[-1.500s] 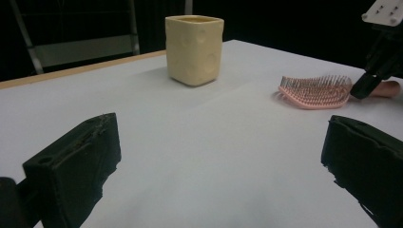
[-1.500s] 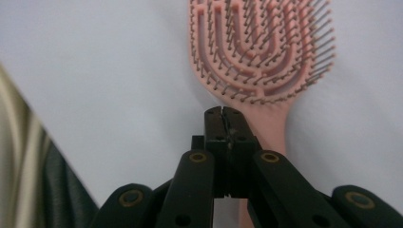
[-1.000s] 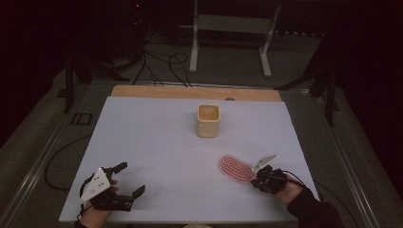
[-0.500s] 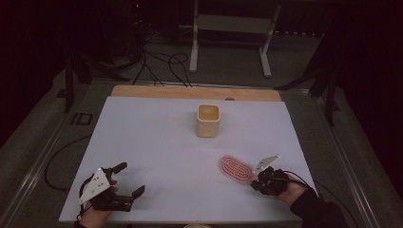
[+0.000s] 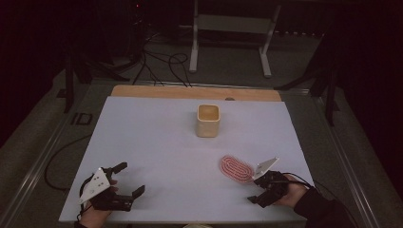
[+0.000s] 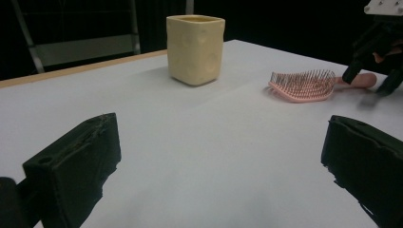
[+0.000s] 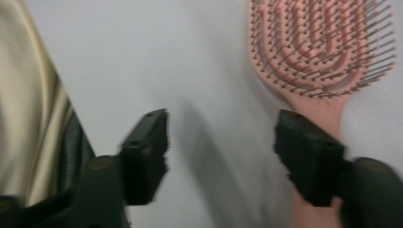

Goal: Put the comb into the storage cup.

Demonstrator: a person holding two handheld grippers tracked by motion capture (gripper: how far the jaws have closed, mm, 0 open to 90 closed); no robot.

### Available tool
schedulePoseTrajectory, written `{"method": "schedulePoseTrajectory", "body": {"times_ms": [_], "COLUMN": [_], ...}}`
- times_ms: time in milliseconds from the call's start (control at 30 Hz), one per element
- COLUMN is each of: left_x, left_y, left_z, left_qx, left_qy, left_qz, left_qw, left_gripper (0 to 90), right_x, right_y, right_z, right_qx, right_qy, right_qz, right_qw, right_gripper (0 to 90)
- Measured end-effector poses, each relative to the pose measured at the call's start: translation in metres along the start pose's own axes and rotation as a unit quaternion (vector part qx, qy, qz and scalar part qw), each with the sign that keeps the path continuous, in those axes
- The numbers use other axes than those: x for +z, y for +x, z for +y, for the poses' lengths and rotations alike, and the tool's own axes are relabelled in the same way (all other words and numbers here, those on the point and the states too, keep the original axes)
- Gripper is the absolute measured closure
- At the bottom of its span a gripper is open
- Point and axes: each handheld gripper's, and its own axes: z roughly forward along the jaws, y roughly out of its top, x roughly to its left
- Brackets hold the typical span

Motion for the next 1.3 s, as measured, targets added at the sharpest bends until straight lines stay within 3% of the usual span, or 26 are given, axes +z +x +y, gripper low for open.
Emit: {"method": "schedulePoseTrajectory", "body": {"times_ms": [33,67,267,533,867,1300], "left_x": [0.000,0.000,0.000,0.000,0.000,0.000], "left_y": [0.000,0.000,0.000,0.000,0.000,0.000], "left_z": [0.000,0.000,0.000,0.000,0.000,0.000], "left_qx": [0.000,0.001,0.001,0.000,0.001,0.002], "left_qy": [0.000,0.000,0.001,-0.001,0.002,0.003], "left_qz": [0.000,0.000,0.001,0.000,0.001,0.000], "left_qw": [1.0000,1.0000,1.0000,1.0000,1.0000,1.0000], "left_gripper": [0.2,0.2,0.2,0.2,0.2,0.2], "right_x": [0.000,-0.001,-0.005,-0.011,-0.019,-0.016], "right_y": [0.000,0.000,-0.002,-0.010,-0.023,-0.031], "right_z": [0.000,0.000,0.000,0.001,0.007,0.017], "right_qx": [0.000,-0.004,0.001,0.010,-0.002,-0.014], "right_qy": [0.000,0.000,0.006,0.022,0.052,0.094], "right_qz": [0.000,0.009,0.006,-0.004,-0.028,-0.027], "right_qw": [1.0000,1.0000,1.0000,0.9997,0.9983,0.9951], "right_gripper": [29.4,20.5,10.3,11.7,13.4,11.3]}}
